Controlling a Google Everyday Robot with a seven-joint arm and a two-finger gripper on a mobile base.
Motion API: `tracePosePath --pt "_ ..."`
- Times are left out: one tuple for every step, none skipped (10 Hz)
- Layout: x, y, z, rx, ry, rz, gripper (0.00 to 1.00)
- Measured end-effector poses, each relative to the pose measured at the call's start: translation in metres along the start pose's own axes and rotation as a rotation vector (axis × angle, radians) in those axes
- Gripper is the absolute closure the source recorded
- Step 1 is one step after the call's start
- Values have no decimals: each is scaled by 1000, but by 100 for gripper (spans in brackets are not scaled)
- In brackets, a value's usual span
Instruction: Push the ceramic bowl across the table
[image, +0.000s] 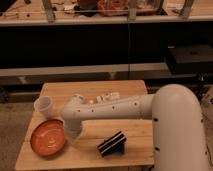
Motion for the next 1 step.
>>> tracePosePath --pt "5 2 -4 11 -12 2 96"
